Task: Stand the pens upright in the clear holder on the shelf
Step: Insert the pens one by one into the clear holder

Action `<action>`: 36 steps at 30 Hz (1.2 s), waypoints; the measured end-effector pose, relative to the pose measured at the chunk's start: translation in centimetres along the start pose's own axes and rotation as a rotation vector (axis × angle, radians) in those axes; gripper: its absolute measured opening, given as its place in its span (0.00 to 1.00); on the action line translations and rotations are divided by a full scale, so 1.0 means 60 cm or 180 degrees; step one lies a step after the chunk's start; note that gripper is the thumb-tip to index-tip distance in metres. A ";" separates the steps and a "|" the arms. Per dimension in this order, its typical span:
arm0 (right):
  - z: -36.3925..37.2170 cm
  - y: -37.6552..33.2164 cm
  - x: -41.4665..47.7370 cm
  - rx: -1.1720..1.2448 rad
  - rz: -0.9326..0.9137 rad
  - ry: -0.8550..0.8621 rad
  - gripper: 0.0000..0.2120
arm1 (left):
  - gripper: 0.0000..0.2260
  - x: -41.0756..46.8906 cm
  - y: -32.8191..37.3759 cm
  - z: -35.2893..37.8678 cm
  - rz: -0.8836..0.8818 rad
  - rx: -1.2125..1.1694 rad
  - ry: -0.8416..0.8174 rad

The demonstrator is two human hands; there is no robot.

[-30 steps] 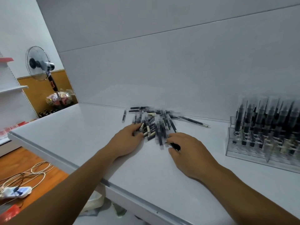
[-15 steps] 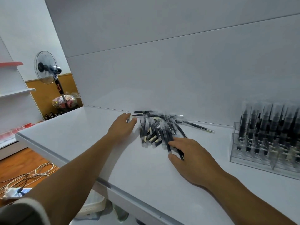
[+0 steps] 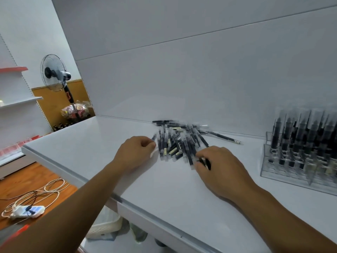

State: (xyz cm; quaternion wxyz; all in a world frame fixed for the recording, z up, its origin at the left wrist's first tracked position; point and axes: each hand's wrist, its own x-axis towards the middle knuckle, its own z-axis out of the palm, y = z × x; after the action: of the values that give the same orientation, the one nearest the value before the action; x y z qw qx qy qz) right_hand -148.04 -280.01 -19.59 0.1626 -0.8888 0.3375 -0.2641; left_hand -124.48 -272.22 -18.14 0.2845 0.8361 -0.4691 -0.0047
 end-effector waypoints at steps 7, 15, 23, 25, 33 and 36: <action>-0.016 0.008 -0.006 -0.0148 0.0421 0.0044 0.09 | 0.08 0.046 0.009 -0.019 -0.0396 -0.0800 0.0085; -0.029 -0.002 -0.008 -0.0468 0.0614 -0.0244 0.08 | 0.20 0.096 0.047 -0.009 -0.0881 0.0098 -0.1020; -0.031 0.001 -0.006 -0.0057 0.0868 -0.0231 0.11 | 0.10 0.109 0.080 -0.004 -0.1228 0.0101 -0.1384; -0.030 -0.001 -0.006 -0.0092 0.0831 -0.0214 0.11 | 0.09 0.112 0.078 0.001 -0.1238 0.0040 -0.1338; -0.028 -0.002 -0.004 -0.0344 0.0744 -0.0339 0.12 | 0.16 0.099 0.031 0.009 -0.1333 -0.0897 -0.0860; -0.030 0.002 -0.003 -0.0008 0.0876 -0.0293 0.13 | 0.22 0.093 0.015 0.016 -0.1174 -0.0807 -0.0654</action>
State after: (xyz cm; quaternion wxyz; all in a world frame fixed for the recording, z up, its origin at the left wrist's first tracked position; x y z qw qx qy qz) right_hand -149.26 -280.17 -18.28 0.2114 -0.8455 0.4487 -0.1979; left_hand -122.30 -277.44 -17.07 0.3323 0.8603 -0.3306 -0.2003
